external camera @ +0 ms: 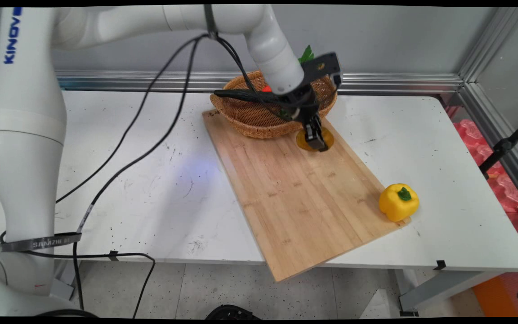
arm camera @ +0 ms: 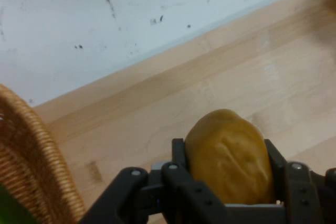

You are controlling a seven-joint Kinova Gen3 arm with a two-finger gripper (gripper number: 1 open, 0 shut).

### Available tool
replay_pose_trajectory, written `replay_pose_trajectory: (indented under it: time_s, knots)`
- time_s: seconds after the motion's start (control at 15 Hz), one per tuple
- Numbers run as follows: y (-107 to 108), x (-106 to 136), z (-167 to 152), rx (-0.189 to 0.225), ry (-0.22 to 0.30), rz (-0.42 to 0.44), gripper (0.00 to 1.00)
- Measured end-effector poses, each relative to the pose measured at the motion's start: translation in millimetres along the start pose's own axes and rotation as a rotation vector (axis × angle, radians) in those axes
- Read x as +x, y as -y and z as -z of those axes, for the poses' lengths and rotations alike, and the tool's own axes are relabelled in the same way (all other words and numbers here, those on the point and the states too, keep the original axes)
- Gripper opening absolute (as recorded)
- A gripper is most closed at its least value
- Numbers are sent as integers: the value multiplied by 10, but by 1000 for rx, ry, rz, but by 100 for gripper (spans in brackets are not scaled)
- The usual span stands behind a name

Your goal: Place the picked object in the vegetable basket

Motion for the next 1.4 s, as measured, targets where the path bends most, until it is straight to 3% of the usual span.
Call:
replay_pose_trajectory:
  time_s: [0.4, 0.6, 0.93, 1.4]
  knots:
    - [-23, 27, 700, 27, -38, 59, 0]
    - [45, -116, 1123, 79, -34, 145, 0]
    - [219, -424, 1527, 153, -11, 271, 0]
    - [533, -721, 1595, 243, 8, 465, 0]
